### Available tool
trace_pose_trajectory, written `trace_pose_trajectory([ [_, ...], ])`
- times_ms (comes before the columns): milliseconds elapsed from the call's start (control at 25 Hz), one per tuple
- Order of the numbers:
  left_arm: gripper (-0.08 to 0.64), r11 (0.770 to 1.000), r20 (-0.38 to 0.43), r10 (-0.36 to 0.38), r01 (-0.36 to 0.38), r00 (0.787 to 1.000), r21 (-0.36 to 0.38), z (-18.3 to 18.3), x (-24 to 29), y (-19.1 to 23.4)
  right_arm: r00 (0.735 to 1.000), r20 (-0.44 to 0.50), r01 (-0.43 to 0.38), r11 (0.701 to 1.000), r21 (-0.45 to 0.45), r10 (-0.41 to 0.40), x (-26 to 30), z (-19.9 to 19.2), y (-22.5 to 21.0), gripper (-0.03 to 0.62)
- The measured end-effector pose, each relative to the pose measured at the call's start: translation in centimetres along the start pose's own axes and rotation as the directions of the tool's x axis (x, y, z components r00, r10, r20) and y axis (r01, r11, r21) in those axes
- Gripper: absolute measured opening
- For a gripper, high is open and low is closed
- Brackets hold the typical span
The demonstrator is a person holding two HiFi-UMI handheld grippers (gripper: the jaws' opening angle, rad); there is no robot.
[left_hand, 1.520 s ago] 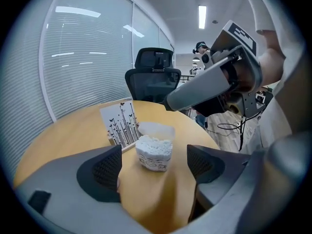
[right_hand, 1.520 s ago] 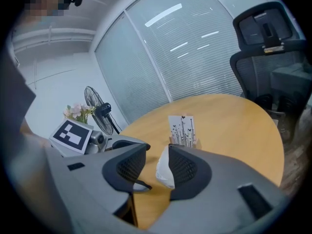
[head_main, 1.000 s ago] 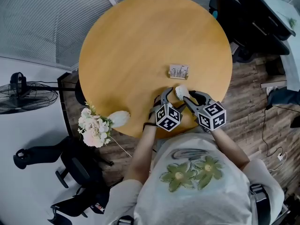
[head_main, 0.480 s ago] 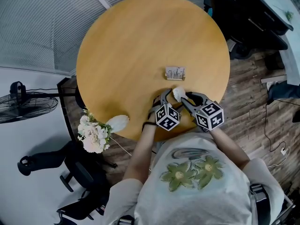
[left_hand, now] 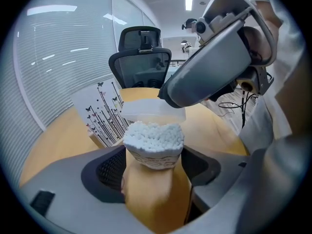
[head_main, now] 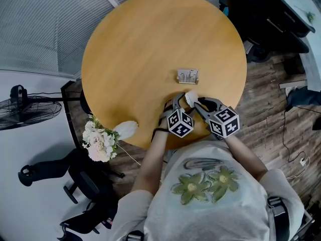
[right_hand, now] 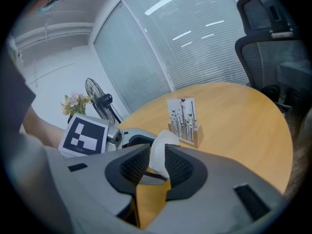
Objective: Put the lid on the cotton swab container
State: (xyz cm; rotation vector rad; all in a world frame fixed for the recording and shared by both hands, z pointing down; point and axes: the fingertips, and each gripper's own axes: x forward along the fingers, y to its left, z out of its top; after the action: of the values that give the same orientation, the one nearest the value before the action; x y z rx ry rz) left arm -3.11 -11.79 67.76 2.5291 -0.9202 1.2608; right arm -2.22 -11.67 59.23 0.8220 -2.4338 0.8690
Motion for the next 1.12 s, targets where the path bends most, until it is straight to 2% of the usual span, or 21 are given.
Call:
trace_pose_trajectory([
  [1120, 0.341, 1.0, -0.02, 0.018, -0.018, 1.0, 0.004, -0.41, 0.04, -0.02, 0.999, -0.03, -0.017, 0.999, -0.033, 0.016, 1.03, -0.22, 0.99, 0.098],
])
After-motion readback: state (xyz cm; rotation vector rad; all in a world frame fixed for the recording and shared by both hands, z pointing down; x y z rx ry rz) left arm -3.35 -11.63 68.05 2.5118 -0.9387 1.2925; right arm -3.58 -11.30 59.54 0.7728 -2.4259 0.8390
